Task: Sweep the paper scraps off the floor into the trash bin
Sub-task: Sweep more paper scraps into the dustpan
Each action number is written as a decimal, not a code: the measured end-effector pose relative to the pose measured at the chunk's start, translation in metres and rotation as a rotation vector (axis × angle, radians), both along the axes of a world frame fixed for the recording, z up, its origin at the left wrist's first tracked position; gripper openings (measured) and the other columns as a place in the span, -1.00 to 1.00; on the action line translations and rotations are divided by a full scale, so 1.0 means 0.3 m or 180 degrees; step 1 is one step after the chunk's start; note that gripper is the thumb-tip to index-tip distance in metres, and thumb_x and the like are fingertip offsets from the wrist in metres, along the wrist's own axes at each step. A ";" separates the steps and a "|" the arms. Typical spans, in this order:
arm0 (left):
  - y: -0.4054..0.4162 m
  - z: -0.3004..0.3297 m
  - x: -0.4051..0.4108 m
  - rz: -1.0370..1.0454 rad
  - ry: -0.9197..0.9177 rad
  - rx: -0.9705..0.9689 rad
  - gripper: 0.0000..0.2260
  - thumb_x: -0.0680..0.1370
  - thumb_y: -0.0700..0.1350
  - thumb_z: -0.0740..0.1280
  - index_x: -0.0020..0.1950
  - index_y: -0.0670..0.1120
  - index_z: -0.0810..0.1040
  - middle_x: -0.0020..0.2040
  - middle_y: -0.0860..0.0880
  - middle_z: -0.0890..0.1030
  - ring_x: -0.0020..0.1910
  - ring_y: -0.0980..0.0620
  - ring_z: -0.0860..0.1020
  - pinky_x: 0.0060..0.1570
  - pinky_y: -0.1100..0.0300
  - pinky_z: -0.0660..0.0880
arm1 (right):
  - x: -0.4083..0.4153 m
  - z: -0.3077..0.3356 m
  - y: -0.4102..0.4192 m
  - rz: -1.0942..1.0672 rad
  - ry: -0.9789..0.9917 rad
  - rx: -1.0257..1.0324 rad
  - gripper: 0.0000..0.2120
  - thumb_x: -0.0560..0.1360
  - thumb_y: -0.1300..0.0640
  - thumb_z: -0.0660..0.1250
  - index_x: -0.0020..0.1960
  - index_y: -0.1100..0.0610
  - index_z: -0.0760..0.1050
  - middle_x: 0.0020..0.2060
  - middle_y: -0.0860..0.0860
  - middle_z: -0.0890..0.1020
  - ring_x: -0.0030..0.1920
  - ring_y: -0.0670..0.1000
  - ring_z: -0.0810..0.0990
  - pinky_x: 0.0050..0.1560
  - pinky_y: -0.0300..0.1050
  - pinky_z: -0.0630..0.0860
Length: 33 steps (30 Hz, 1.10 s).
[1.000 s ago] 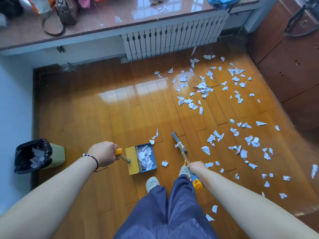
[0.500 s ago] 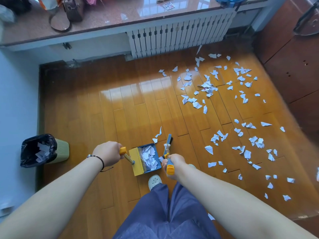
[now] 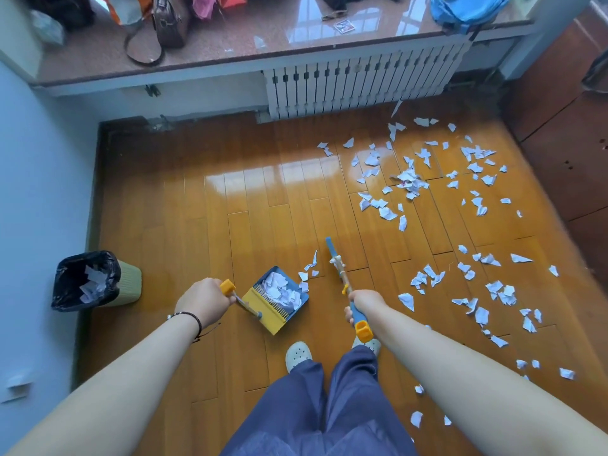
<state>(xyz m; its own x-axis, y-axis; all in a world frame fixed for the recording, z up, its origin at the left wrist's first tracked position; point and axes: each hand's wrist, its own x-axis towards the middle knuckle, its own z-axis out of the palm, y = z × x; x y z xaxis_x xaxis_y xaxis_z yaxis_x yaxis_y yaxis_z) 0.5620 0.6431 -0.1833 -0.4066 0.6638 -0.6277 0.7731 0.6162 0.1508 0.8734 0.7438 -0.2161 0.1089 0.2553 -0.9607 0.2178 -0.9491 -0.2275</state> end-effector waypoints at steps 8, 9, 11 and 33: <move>0.030 -0.042 0.048 0.0095 0.0025 -0.0093 -0.80 0.59 0.06 0.36 -0.16 -0.01 0.55 -0.25 0.00 0.62 -0.24 -0.03 0.60 -0.22 0.12 0.58 | -0.039 -0.075 -0.006 0.2052 -0.0495 0.0162 -0.91 0.61 0.22 0.15 0.07 0.20 0.39 -0.32 0.03 0.39 -0.38 -0.04 0.36 -0.38 -0.24 0.34; 0.039 -0.045 0.047 0.0096 0.0031 -0.0107 -0.81 0.59 0.07 0.36 -0.15 -0.01 0.55 -0.25 0.00 0.62 -0.24 -0.03 0.60 -0.24 0.13 0.57 | -0.043 -0.066 -0.019 0.2225 -0.0429 0.0122 -0.91 0.60 0.24 0.17 0.07 0.23 0.41 -0.32 0.05 0.43 -0.39 -0.03 0.39 -0.40 -0.22 0.39; 0.057 -0.047 0.044 0.0099 0.0053 -0.0130 -0.80 0.59 0.08 0.36 -0.15 -0.01 0.55 -0.25 0.01 0.61 -0.25 -0.02 0.60 -0.27 0.16 0.54 | -0.040 -0.035 -0.038 0.2376 -0.0231 -0.0116 -0.88 0.61 0.25 0.17 0.06 0.29 0.43 -0.35 0.15 0.49 -0.46 0.04 0.44 -0.45 -0.15 0.44; 0.034 -0.030 -0.003 -0.0005 -0.0014 -0.0169 -0.78 0.60 0.10 0.34 -0.08 -0.03 0.53 -0.22 0.00 0.61 -0.24 -0.02 0.61 -0.21 0.11 0.60 | -0.042 0.084 0.120 0.2197 -0.0334 0.0026 -0.87 0.60 0.17 0.21 0.07 0.23 0.44 -0.33 0.16 0.50 -0.50 0.04 0.43 -0.50 -0.21 0.43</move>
<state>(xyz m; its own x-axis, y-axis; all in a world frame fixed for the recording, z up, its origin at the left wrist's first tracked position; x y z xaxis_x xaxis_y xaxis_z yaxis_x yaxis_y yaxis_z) 0.5611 0.6533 -0.1922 -0.4028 0.6302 -0.6638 0.7734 0.6222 0.1214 0.8607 0.7799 -0.1909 0.0113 0.3068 -0.9517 0.7918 -0.5840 -0.1788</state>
